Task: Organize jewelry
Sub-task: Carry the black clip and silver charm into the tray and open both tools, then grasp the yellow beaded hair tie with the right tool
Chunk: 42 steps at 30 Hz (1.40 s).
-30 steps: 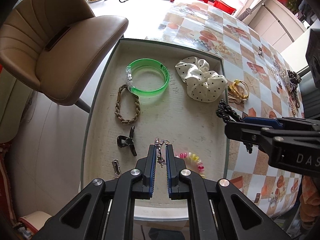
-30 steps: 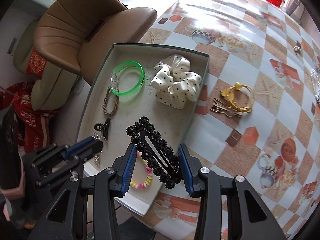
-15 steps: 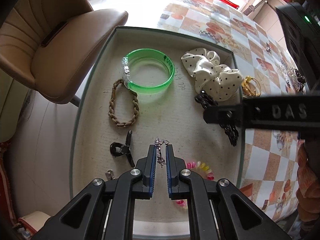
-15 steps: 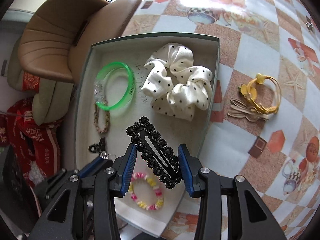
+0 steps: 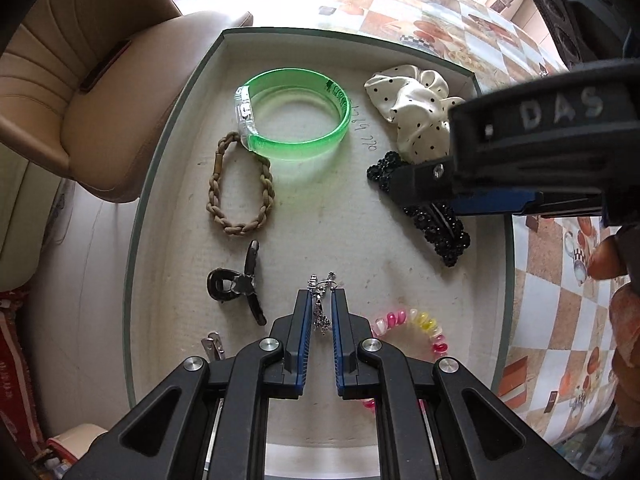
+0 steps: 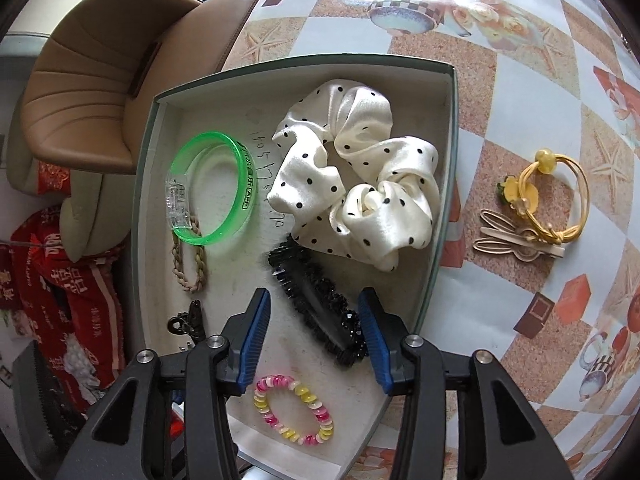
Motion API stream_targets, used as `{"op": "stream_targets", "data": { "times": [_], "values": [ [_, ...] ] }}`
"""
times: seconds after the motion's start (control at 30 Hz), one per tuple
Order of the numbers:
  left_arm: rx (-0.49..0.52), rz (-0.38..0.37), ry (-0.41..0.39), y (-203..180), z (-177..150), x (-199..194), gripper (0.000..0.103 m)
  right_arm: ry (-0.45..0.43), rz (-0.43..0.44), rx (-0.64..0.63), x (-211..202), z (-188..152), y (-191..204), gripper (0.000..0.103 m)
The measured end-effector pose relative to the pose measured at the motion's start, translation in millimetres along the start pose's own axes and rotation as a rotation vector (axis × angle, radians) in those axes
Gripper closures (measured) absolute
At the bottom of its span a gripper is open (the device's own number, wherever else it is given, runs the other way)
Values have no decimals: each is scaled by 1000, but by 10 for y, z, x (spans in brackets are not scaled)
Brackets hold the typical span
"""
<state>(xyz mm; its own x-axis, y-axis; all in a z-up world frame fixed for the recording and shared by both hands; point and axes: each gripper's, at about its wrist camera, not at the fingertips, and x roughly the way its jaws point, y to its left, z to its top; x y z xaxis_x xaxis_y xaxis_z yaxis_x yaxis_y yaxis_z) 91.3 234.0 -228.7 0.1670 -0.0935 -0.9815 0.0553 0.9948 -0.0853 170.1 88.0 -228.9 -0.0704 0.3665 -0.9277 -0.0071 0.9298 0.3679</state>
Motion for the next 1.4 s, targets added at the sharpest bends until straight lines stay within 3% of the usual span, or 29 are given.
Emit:
{"op": "stream_targets", "data": {
  "times": [0.1,0.43,0.7,0.73,0.77,0.8,0.83,0.9,1.1,1.4],
  "values": [
    [5,10,-1,-11,3,-12,90,-6,28,13,-54,7,-12,39],
    [12,21,-21,1,12,-132,90,-95,102,-3,-633,-152,28,26],
    [45,1,-23,-56,-8,-215,90,-189,27,107,-1049,-571,-447,24],
    [53,-2,-24,-71,-5,-224,86,-196,13,128,-1065,-630,-523,24],
    [58,-3,-25,-54,-9,-230,73,-201,0,153,-1084,-683,-605,24],
    [61,0,-30,-62,-6,-251,27,-204,-9,170,-1091,-712,-687,24],
    [58,14,-45,-69,-6,-283,0,-207,-21,189,-1104,-760,-755,24],
    [59,41,-97,-74,-3,-370,0,-212,-41,221,-1125,-824,-893,24],
    [67,66,-81,-128,82,-408,0,-208,-61,261,-1132,-898,-1146,24],
    [14,90,-90,-371,168,-521,0,-180,-113,201,-1132,-580,-1386,24]
  ]
}}
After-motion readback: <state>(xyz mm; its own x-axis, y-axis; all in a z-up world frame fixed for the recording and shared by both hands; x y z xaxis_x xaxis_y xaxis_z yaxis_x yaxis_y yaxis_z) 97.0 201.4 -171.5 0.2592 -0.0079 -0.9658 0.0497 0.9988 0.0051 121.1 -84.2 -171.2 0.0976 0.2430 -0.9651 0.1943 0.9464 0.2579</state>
